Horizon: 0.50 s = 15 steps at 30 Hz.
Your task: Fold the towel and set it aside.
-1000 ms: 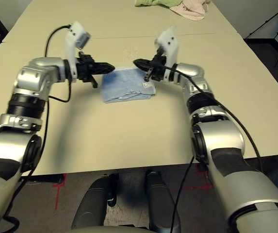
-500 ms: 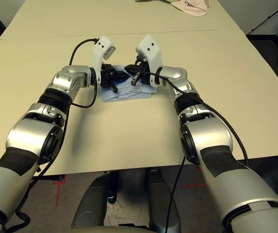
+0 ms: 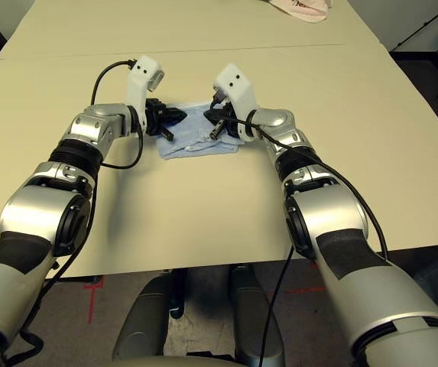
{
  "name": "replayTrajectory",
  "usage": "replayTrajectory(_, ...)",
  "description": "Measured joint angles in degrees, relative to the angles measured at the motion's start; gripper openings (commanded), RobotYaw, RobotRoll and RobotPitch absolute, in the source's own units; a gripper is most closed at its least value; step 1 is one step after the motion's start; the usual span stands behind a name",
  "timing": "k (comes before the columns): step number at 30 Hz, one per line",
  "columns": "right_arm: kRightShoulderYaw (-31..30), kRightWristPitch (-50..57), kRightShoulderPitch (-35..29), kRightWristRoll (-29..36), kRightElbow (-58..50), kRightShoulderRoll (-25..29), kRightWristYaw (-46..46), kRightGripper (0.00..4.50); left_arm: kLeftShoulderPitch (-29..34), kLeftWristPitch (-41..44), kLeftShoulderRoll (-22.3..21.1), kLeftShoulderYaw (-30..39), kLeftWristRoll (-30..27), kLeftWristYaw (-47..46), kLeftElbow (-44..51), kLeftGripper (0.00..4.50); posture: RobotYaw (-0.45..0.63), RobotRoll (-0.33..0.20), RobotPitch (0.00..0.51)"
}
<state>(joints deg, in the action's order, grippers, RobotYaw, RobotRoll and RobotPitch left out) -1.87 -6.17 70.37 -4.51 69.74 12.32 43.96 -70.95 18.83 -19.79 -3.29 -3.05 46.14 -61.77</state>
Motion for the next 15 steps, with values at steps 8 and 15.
replayTrajectory(8, 0.01, 1.52, 0.19, -0.05, 0.0, 2.26, -2.0, 0.0, 2.27, 2.61, -2.8, -0.13, 0.65, 3.16, 2.35, 0.14, 0.08, 0.0, 0.272)
replayTrajectory(15, -0.31, 3.6, 0.14, -0.69, 0.0, 3.56, -2.43, 0.0, 3.63, 3.93, -3.08, -0.26, 0.87, 4.65, 5.19, 0.14, 0.06, 0.0, 0.267)
